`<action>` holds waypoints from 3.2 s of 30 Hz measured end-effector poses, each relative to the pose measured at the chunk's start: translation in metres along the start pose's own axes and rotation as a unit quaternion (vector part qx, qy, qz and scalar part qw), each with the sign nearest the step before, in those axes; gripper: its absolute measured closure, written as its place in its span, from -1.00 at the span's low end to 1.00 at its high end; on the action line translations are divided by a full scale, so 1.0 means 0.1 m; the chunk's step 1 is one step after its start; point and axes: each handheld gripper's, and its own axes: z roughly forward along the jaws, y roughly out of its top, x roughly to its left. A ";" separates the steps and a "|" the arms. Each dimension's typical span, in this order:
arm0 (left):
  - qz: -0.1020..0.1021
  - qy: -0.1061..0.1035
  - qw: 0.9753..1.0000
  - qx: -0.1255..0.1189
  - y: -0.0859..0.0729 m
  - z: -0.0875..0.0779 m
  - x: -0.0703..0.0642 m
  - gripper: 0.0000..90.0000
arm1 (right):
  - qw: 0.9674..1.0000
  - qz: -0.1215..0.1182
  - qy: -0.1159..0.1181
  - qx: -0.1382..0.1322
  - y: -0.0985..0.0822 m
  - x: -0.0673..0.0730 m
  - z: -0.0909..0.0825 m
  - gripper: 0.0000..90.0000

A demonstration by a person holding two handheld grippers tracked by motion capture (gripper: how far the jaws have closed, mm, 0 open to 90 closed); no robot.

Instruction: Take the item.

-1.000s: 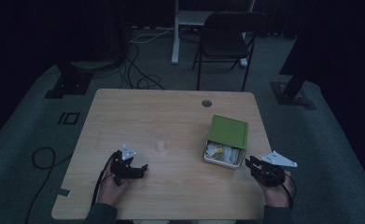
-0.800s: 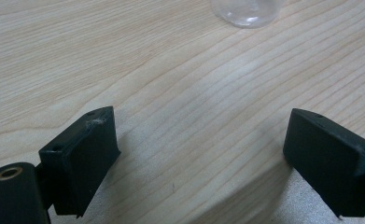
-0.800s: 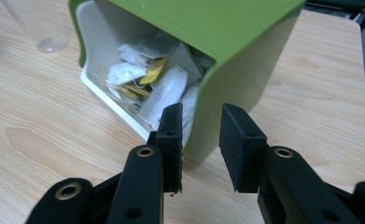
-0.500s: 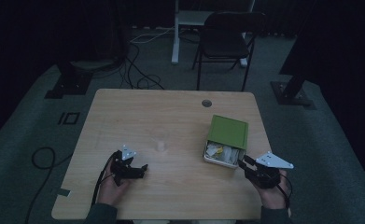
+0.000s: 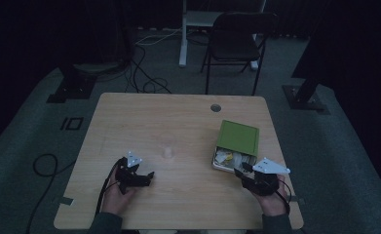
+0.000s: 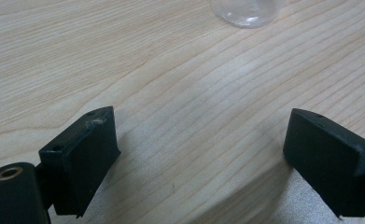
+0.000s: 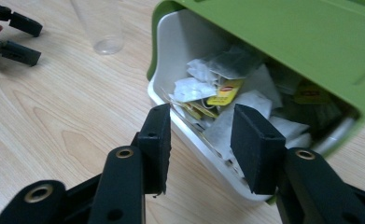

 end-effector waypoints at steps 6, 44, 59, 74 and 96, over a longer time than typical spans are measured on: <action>0.000 0.000 1.000 0.000 0.00 0.00 0.00 -0.76 | 1.000 -0.002 0.006 0.003 -0.01 0.03 0.10 0.13; 0.000 0.000 1.000 0.000 0.00 0.00 0.00 -0.76 | 0.999 -0.020 0.019 0.039 -0.10 0.08 0.47 0.20; 0.000 0.000 1.000 0.000 0.00 0.00 0.00 -0.76 | 0.998 -0.030 0.047 0.042 -0.14 0.21 0.37 0.35; 0.000 0.000 1.000 0.000 0.00 0.00 0.00 -0.76 | 0.995 -0.050 0.082 0.038 -0.12 0.34 0.30 0.57; 0.000 0.001 1.000 0.000 0.00 0.00 0.00 -0.76 | 0.999 -0.029 -0.034 -0.013 0.14 0.38 0.34 0.50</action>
